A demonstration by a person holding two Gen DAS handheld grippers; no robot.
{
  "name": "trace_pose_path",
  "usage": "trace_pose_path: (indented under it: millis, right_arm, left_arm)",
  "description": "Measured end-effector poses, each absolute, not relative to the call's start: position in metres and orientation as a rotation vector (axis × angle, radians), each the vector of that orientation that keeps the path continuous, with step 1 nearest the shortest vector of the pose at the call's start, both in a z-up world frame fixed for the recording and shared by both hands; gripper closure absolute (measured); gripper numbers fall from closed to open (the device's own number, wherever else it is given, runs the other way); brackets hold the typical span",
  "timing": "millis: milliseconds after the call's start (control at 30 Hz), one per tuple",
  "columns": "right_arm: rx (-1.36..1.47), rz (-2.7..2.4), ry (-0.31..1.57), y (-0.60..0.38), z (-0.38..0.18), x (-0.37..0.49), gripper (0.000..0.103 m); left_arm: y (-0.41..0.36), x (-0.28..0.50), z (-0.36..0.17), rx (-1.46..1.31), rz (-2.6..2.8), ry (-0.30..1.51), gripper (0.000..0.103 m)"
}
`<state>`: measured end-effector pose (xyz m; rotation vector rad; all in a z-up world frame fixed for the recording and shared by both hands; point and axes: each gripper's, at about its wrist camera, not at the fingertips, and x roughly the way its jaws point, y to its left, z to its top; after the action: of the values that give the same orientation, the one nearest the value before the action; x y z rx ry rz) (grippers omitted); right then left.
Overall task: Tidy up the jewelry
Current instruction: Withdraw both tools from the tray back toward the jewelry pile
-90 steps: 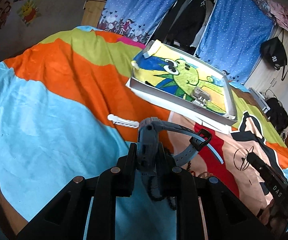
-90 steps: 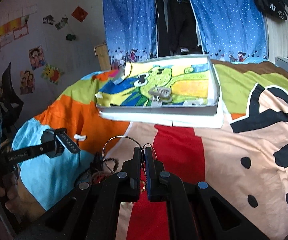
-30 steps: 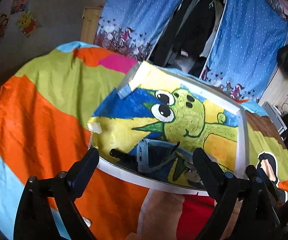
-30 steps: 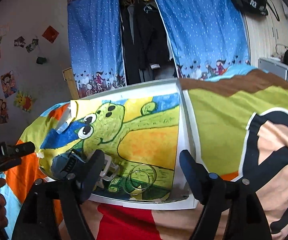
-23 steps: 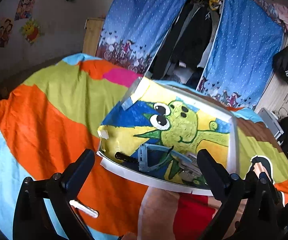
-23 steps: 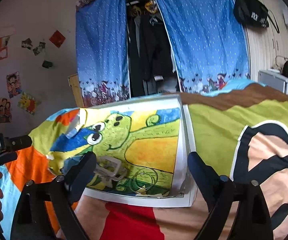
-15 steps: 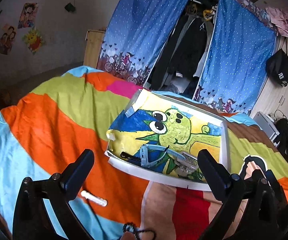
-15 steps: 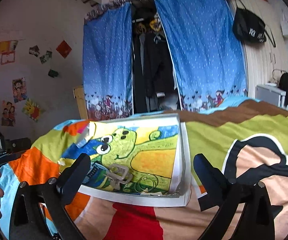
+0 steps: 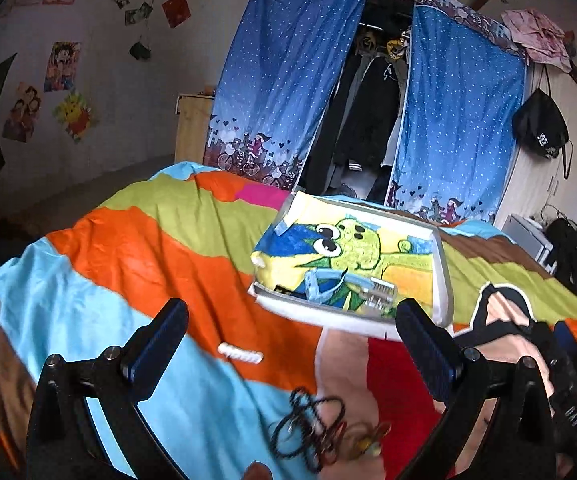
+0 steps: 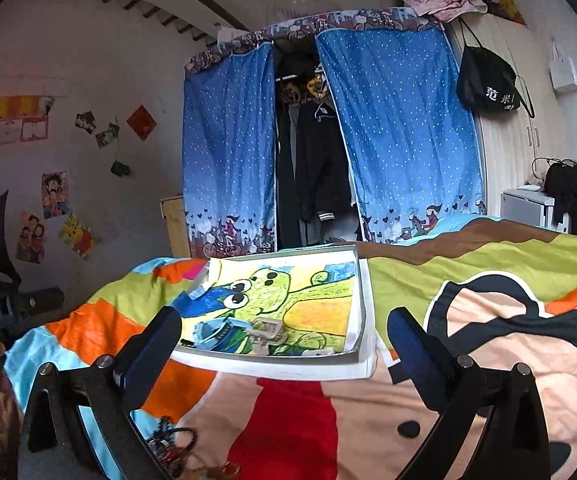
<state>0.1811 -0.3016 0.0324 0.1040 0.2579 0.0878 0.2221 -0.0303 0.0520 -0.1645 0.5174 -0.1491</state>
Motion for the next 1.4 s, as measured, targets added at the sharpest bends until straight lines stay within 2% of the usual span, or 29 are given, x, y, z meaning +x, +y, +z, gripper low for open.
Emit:
trace_pose_path:
  millis: [300, 733, 1400]
  right_arm:
    - [0.092, 0.109, 0.268, -0.290, 0.033, 0.134, 0.000]
    - [0.080, 0.117, 0.367, -0.279, 0.022, 0.085, 0.000]
    - [0.081, 0.114, 0.680, -0.267, -0.021, 0.113, 0.000]
  left_arm:
    - [-0.014, 0.161, 0.044, -0.085, -0.144, 0.474, 0.002]
    - [0.003, 0.102, 0.018, -0.069, -0.165, 0.523, 0.002]
    - [-0.010, 0.123, -0.042, -0.018, -0.186, 0.842, 0.002]
